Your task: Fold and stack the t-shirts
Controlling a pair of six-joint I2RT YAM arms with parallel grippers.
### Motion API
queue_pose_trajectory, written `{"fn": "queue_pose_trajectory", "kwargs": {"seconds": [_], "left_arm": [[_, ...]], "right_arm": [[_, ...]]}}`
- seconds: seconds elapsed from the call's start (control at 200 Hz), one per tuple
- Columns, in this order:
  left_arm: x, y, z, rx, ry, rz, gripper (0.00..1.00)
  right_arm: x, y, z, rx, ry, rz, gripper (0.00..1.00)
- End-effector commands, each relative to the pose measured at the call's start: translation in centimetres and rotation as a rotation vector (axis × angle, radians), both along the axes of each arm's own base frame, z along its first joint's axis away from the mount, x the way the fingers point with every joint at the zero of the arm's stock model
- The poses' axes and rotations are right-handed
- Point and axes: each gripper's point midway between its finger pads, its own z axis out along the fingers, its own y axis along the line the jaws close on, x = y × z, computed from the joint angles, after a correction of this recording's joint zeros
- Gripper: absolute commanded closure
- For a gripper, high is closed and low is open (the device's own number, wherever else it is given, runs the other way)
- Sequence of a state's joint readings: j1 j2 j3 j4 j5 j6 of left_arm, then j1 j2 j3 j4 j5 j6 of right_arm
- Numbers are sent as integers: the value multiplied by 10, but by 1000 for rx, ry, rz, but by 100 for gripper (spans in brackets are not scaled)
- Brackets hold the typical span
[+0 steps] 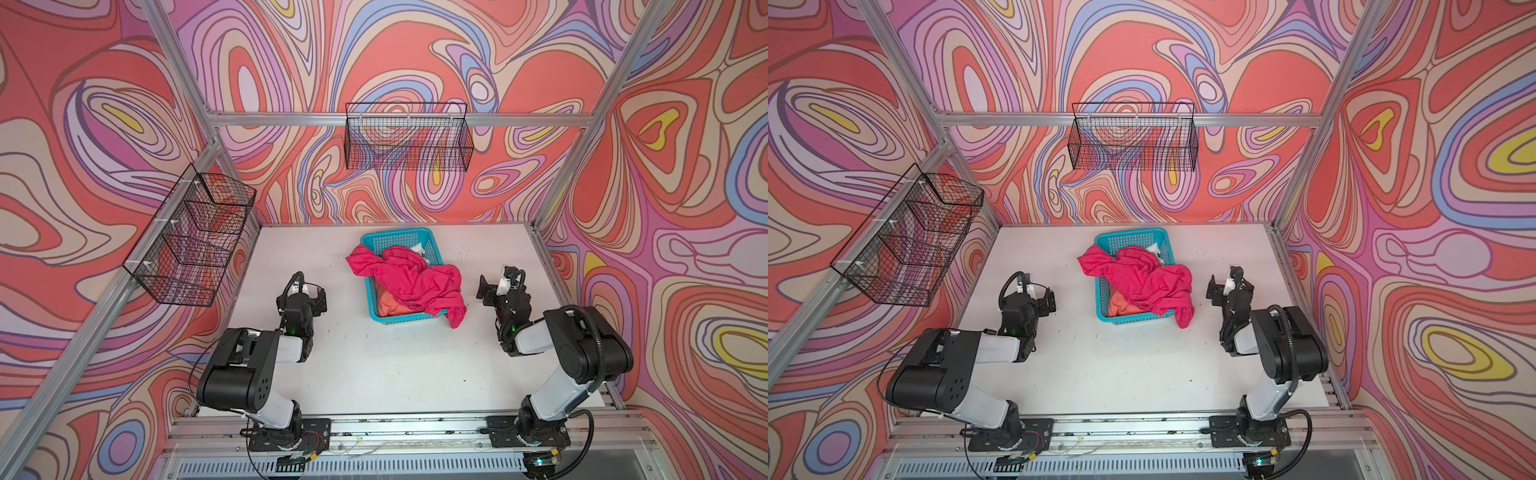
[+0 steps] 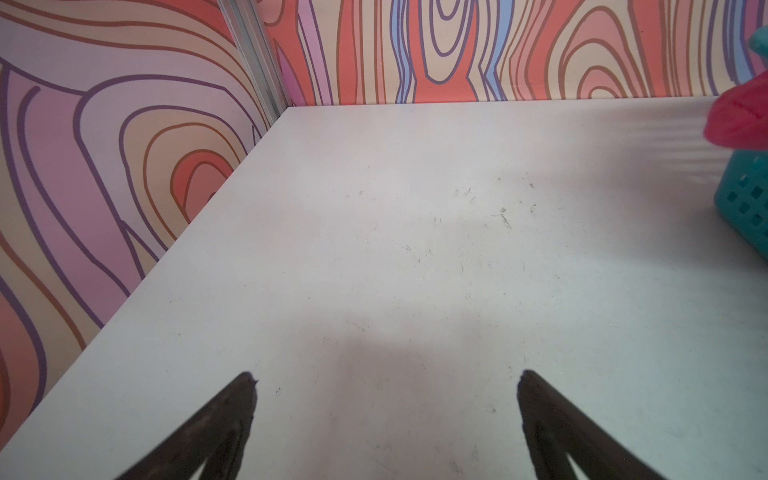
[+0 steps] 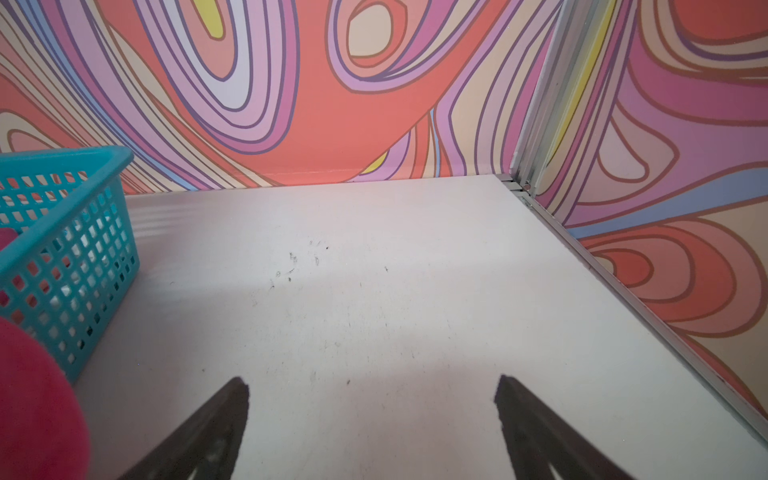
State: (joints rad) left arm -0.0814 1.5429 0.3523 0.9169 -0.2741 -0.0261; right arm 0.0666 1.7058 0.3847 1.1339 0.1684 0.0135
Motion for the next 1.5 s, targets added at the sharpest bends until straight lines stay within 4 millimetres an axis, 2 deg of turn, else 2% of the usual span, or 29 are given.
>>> {"fn": "queue_pose_trajectory", "kwargs": {"seconds": [0.0, 0.606, 0.696, 0.806, 0.841, 0.851, 0.861, 0.871, 0.951, 0.992, 1.072, 1.162, 1.267, 1.277, 1.367, 1.447, 1.497], "left_arm": [[4, 1, 6, 16, -24, 6, 0], [3, 1, 6, 15, -27, 4, 0], [0, -1, 16, 18, -31, -1, 0], [3, -11, 44, 60, 9, -26, 0], [5, -14, 55, 43, 24, -37, 0], [3, -14, 53, 40, 45, -36, 0], [8, -14, 66, 29, 20, -34, 0], [9, -16, 70, 19, 20, -37, 0], [4, -22, 84, -68, 68, -41, 0], [-1, -27, 87, -124, 101, -49, 0], [-14, -39, 90, -247, 143, -72, 0], [-30, -57, 85, -398, 204, -110, 0], [-51, -71, 72, -537, 283, -126, 0], [-52, -72, 70, -544, 291, -127, 0], [-64, -79, 63, -620, 349, -135, 0], [-71, -84, 57, -693, 402, -157, 0], [-72, -84, 55, -729, 430, -166, 0]], "right_arm": [[1, -3, -1, -1, 3, -14, 2], [1, -4, 1, -2, -2, -18, 2], [2, -7, 23, -2, -15, -40, 2], [1, -8, 51, 45, 39, -57, 2], [1, -6, 62, 70, 62, -53, 2], [0, -5, 63, 75, 73, -54, 2], [1, -4, 68, 82, 69, -55, 2], [-1, -3, 68, 86, 87, -54, 2], [-8, 12, 89, 82, 118, -47, 2], [-12, 25, 101, 71, 122, -36, 2], [-21, 64, 119, 86, 175, 28, 2], [-31, 114, 125, 135, 262, 138, 2], [-46, 186, 119, 158, 381, 267, 2], [-49, 197, 117, 159, 399, 290, 3], [-65, 260, 100, 152, 506, 400, 4], [-75, 308, 85, 141, 580, 474, 6], [-78, 330, 75, 133, 620, 504, 8]]}}
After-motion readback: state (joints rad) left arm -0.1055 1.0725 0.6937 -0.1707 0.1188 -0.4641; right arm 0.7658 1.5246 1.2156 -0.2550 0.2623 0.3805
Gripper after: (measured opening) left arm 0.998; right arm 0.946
